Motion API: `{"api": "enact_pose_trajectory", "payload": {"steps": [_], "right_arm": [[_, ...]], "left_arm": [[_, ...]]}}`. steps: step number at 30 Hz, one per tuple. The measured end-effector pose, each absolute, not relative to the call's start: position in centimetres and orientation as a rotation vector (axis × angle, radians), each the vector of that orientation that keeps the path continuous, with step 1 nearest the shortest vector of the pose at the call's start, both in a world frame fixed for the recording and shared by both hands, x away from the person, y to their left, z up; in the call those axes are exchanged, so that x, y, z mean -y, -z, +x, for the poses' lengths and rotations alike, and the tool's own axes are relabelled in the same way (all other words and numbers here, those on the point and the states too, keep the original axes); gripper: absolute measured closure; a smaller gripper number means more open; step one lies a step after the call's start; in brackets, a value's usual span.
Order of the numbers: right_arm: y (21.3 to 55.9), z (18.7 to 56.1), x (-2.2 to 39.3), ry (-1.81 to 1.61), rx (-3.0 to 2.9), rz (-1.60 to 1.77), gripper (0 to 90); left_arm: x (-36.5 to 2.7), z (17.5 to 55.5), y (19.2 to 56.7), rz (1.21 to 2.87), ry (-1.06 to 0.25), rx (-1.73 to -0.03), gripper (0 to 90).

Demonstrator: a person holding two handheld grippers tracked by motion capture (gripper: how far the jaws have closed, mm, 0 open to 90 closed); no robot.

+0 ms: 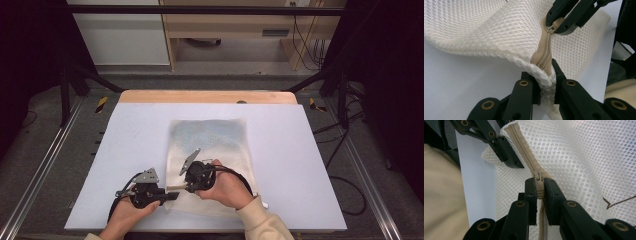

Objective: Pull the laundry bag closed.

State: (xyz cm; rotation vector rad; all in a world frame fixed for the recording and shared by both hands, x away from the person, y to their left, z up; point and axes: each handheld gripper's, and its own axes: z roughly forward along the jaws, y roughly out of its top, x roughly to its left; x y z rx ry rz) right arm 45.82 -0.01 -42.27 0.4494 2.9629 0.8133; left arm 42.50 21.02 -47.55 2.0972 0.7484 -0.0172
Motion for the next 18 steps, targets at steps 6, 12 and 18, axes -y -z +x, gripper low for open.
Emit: {"api": "enact_pose_trajectory", "payload": {"steps": [6, 12, 18], "right_arm": [[42.2, 45.6, 0.4, -0.816, -2.955, 0.459, 81.6], [42.2, 45.4, 1.4, -0.828, -2.935, 0.498, 81.6], [42.1, 45.5, 2.6, -0.827, -2.921, 0.531, 81.6]], "left_arm": [[-21.1, 42.5, 47.4, 2.090, 0.009, -0.743, 83.4], [-21.0, 42.5, 47.4, 2.085, 0.007, -0.740, 83.4], [-21.2, 42.5, 47.3, 2.071, 0.005, -0.751, 83.2]]}}
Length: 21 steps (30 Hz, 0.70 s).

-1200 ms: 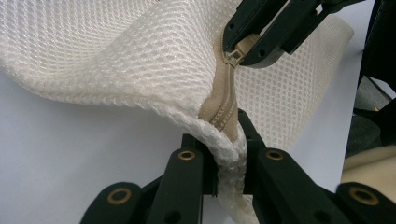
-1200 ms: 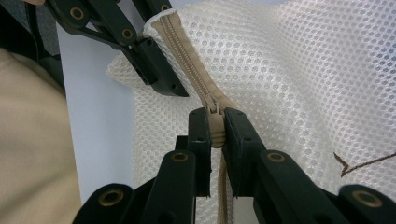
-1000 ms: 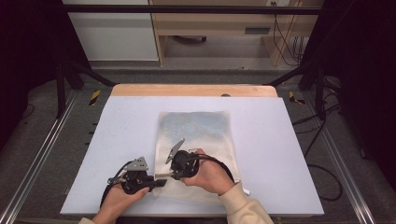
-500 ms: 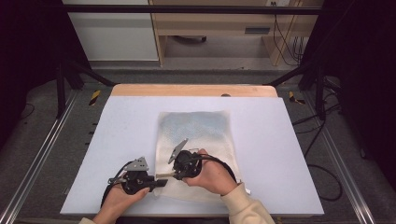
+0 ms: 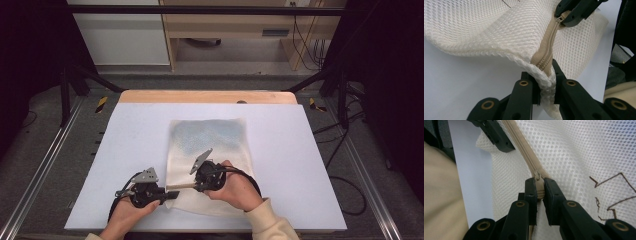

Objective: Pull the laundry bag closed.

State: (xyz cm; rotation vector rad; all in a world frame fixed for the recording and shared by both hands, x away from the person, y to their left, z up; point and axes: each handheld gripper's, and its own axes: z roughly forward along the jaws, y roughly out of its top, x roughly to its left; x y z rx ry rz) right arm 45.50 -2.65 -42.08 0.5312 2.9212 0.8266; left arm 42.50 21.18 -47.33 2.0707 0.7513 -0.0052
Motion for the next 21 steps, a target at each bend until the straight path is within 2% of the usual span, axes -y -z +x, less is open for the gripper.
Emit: {"api": "enact_pose_trajectory", "payload": {"steps": [21], "right_arm": [[41.3, 45.5, 5.2, -0.868, -2.870, 0.618, 81.6]], "left_arm": [[-20.6, 43.0, 47.0, 2.057, -0.010, -0.715, 83.4]]}}
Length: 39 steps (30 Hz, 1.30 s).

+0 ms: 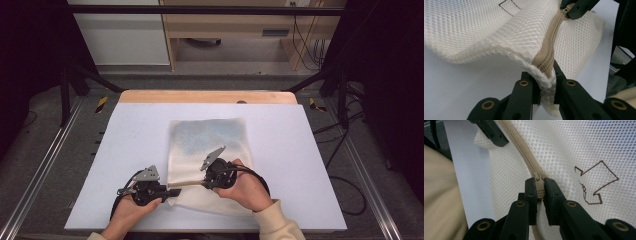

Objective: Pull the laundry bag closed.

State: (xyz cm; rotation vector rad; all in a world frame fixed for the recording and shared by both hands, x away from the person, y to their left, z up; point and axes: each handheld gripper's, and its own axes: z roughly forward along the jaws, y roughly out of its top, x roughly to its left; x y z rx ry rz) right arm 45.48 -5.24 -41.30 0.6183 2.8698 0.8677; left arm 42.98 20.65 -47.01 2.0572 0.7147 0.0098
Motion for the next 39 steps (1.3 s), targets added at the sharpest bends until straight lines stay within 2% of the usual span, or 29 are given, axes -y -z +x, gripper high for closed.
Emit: {"api": "enact_pose_trajectory", "payload": {"steps": [39], "right_arm": [[41.5, 45.1, 7.3, -0.915, -2.852, 0.664, 81.6]], "left_arm": [[-20.5, 42.7, 46.8, 2.056, -0.010, -0.703, 83.5]]}}
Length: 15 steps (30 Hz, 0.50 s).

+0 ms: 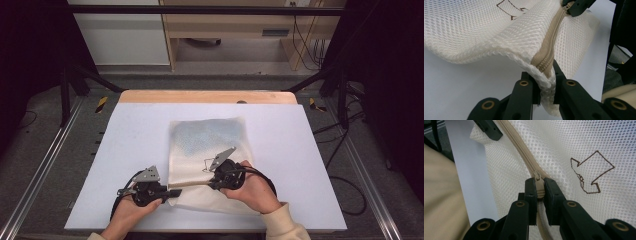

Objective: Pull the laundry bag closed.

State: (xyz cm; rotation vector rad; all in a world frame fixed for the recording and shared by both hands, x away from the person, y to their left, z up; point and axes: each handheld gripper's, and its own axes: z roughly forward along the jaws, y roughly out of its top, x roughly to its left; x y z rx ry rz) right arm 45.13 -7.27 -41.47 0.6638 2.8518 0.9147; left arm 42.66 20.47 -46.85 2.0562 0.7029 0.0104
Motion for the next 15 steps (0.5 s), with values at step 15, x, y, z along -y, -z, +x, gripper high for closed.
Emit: {"api": "enact_pose_trajectory", "payload": {"steps": [15], "right_arm": [[41.43, 44.99, 7.47, -0.916, -2.838, 0.661, 81.6]], "left_arm": [[-20.64, 42.64, 46.57, 2.050, -0.020, -0.703, 83.5]]}}
